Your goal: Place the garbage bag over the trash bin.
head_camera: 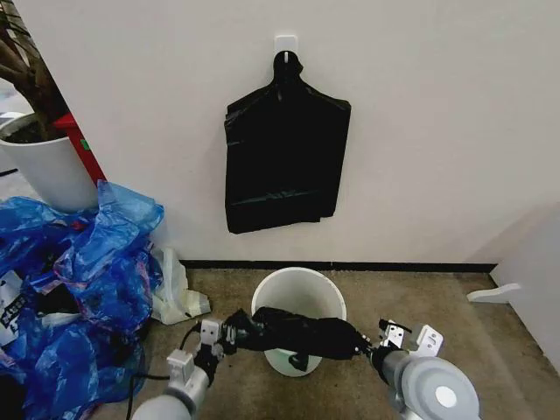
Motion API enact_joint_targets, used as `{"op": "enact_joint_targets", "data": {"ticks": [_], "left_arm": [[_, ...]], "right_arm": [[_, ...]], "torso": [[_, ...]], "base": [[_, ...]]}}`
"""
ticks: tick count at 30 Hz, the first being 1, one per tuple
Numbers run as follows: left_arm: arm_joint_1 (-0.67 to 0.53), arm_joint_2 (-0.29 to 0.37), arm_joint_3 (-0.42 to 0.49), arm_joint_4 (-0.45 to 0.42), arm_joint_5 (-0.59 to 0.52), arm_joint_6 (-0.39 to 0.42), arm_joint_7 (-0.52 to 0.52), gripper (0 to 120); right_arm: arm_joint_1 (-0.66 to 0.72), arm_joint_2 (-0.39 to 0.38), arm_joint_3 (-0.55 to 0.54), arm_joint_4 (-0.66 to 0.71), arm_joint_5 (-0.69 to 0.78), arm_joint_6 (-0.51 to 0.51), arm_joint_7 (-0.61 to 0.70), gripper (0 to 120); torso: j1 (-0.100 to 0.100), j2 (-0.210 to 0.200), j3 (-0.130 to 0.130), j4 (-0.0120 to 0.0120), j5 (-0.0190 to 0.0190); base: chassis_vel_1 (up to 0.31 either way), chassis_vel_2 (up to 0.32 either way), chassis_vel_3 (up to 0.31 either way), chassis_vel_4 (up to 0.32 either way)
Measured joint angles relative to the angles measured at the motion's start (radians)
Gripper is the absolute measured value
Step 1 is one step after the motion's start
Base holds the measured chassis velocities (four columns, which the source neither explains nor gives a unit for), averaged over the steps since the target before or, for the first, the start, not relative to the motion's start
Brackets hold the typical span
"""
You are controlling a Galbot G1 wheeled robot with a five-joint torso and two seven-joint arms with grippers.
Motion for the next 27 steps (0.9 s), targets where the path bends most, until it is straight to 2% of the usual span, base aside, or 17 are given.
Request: {"op": "enact_joint_targets", "data": {"ticks": [6,10,14,17,18,23,27], "left_arm": [[0.004,-0.007,0.001,0.004,0.007,-0.012,0.014,0],[0.017,-0.001,-0.006,-0.032,0.010,-0.013,0.013,0],[0.065,0.029,-0.031,-0.126,0.011,0.000,-0.002,0],[0.129,0.064,-0.055,-0.228,0.011,0.037,-0.025,0],[0.129,0.064,-0.055,-0.228,0.011,0.037,-0.025,0],[0.218,0.095,-0.069,-0.342,0.015,0.107,-0.071,0],[0.266,0.085,-0.070,-0.355,0.033,0.128,-0.087,0]], "right_arm": [[-0.005,0.003,0.005,-0.016,-0.026,0.008,-0.022,0],[-0.018,-0.003,0.018,0.050,-0.029,0.013,-0.012,0],[-0.019,-0.029,0.029,0.186,0.024,0.020,0.074,0],[-0.012,-0.056,0.033,0.276,0.097,0.020,0.169,0],[-0.012,-0.056,0.033,0.276,0.097,0.020,0.169,0],[-0.026,-0.088,0.030,0.312,0.198,0.031,0.294,0],[-0.056,-0.073,0.022,0.312,0.182,0.027,0.291,0]], "torso": [[0.000,0.000,0.000,0.0001,0.0001],[0.000,0.000,0.000,0.0000,0.0000],[0.000,0.000,0.000,0.0000,-0.0001],[0.000,0.000,0.000,0.0001,0.0000],[0.000,0.000,0.000,0.0001,0.0000],[0.000,0.000,0.000,0.0001,0.0001],[0.000,0.000,0.000,0.0000,0.0000]], "base": [[0.000,0.000,0.000,0.000],[0.000,0.000,0.000,0.000],[0.000,0.000,0.000,0.000],[0.000,0.000,0.000,0.000],[0.000,0.000,0.000,0.000],[0.000,0.000,0.000,0.000],[0.000,0.000,0.000,0.000]]}}
